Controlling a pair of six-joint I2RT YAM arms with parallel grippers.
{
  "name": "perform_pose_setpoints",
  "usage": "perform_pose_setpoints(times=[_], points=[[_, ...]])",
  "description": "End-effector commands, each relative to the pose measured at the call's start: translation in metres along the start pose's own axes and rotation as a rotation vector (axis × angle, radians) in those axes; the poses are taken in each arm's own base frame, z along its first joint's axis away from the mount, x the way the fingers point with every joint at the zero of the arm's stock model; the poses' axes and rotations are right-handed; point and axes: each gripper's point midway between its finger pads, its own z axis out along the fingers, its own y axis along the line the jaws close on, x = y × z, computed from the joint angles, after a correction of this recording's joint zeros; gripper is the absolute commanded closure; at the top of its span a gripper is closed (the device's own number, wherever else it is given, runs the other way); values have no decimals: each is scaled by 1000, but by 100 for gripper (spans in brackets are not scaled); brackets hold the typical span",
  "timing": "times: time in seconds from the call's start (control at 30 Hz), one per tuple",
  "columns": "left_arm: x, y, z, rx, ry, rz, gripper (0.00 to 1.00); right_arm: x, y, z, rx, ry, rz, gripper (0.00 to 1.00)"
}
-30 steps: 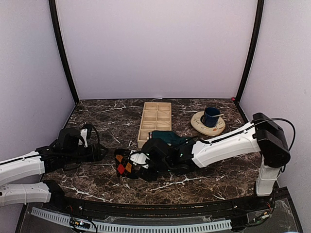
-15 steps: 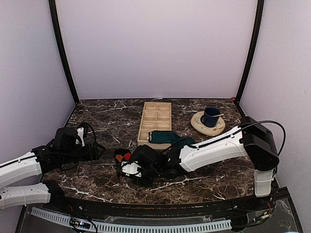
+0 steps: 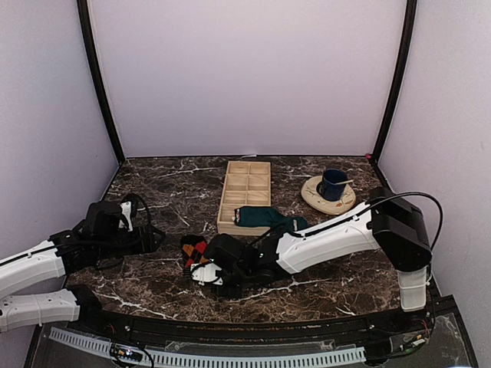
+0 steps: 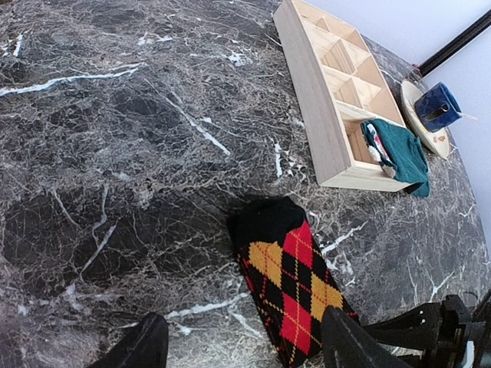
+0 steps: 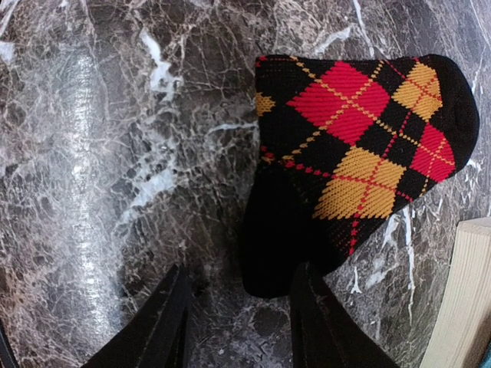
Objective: Roll the socks
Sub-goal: Roll the sock at the center of the board.
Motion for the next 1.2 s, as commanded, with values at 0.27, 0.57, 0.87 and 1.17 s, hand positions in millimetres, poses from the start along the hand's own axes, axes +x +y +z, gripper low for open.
perform_pose_setpoints(times=[0.27, 0.57, 0.87, 1.17], points=[[-5, 0, -1, -16, -11, 7, 29, 4, -12, 15, -41, 10, -19, 63], [-10, -3, -2, -15, -17, 16, 29, 24, -17, 24, -130, 80, 23, 72], [-11, -4, 2, -21, -12, 25, 29, 46, 6, 23, -272, 149, 68, 100], [0, -14, 9, 54, 17, 47, 28, 25, 19, 6, -396, 104, 179, 100]])
